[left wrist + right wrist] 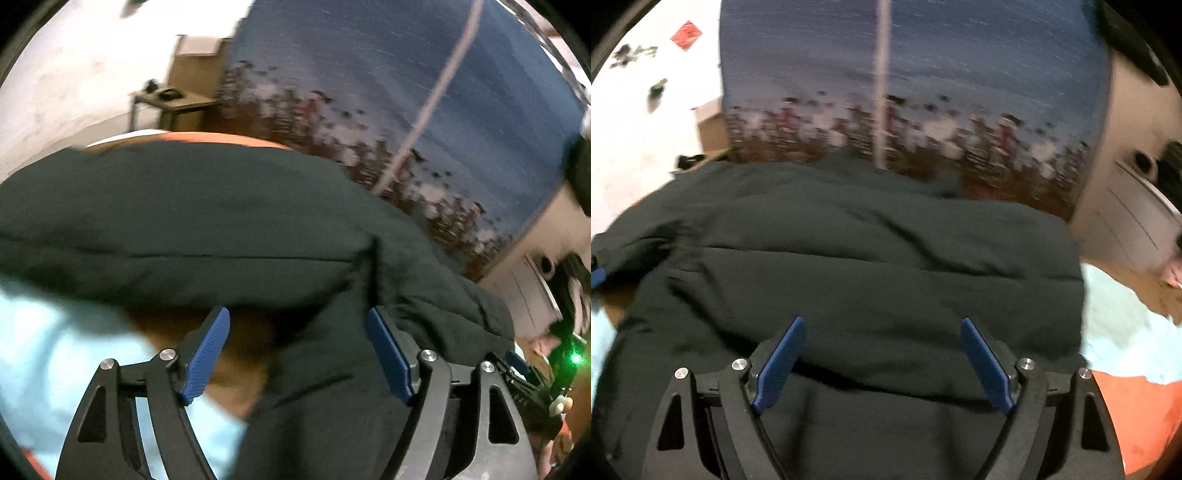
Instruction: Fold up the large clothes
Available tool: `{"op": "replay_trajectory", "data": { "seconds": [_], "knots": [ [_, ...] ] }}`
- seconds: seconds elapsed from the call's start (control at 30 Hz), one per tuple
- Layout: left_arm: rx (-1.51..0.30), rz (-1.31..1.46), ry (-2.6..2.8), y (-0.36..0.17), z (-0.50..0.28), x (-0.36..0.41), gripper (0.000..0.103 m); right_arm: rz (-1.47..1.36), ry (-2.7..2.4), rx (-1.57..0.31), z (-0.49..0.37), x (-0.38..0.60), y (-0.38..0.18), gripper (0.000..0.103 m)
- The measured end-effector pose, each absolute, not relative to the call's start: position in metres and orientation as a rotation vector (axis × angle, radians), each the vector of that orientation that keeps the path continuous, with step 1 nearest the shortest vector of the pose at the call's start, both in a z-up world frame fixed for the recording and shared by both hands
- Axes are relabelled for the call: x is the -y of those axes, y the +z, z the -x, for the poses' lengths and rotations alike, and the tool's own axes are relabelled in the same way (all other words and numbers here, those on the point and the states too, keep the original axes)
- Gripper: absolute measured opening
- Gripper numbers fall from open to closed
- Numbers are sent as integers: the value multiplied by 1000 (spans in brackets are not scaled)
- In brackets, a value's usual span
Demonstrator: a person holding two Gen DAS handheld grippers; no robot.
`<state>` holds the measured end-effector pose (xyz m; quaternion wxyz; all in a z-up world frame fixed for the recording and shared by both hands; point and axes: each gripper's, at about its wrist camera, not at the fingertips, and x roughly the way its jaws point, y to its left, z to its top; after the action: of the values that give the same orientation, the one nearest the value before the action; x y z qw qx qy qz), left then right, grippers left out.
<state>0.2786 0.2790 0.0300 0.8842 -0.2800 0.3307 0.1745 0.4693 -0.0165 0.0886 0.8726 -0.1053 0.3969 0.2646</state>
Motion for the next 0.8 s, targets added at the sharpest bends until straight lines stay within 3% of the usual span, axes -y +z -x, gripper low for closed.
{"op": "replay_trajectory", "data": {
  "seconds": [0.33,0.8],
  "knots": [
    [-605,756,710,26,-161,-376,74,261,680,-811,-467,-106,82,87],
    [-523,892,780,25,-138,-439,74,270,594,-804,-491,-165,50,88]
  ]
}}
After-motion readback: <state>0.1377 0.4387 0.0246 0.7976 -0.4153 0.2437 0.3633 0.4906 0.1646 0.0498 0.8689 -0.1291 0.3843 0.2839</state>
